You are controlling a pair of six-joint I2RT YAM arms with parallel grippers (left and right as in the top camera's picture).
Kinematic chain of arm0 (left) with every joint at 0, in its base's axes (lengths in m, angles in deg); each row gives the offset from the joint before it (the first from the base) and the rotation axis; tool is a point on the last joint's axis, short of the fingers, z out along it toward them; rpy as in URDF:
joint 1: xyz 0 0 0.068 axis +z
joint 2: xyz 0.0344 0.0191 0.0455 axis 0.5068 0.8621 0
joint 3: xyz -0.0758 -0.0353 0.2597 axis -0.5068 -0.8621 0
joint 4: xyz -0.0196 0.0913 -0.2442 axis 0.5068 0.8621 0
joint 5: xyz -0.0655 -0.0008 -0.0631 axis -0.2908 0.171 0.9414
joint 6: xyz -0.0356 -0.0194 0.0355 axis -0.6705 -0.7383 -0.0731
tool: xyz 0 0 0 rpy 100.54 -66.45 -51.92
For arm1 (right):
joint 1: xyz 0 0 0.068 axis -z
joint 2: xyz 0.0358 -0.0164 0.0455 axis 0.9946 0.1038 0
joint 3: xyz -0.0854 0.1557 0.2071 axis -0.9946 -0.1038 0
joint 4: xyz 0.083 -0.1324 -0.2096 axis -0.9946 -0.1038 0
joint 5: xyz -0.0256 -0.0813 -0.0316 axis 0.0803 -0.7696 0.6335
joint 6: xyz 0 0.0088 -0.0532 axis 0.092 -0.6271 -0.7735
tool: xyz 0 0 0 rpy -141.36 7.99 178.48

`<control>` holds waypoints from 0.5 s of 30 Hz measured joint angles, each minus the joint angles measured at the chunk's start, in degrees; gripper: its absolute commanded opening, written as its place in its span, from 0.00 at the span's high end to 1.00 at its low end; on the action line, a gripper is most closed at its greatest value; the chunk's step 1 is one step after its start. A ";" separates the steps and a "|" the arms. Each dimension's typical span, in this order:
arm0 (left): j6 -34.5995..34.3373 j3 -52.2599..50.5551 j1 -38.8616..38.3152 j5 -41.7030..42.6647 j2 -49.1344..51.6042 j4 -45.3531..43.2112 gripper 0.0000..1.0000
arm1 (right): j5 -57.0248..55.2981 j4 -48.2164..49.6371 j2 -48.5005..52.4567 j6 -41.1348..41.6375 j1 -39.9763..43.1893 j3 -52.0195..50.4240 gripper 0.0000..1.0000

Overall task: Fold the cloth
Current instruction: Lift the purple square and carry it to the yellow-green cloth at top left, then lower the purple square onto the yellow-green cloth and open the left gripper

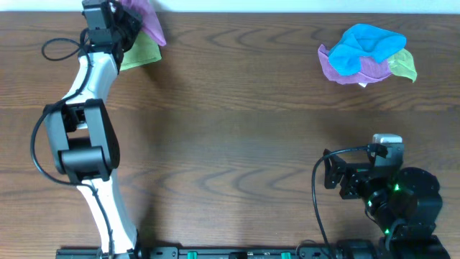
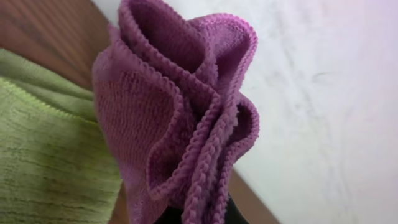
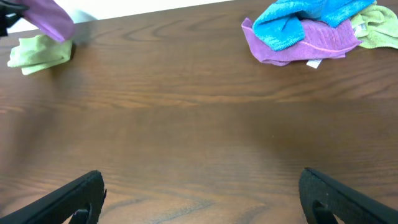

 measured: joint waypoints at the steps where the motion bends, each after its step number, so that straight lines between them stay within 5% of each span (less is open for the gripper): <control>1: 0.00 0.00 0.00 0.00 0.39 0.11 0.94 | 0.00 -0.02 0.00 0.00 0.00 0.00 0.01; 15: 2.54 0.20 3.21 -0.96 1.14 9.01 0.94 | 0.00 0.00 0.00 0.00 0.00 0.00 0.01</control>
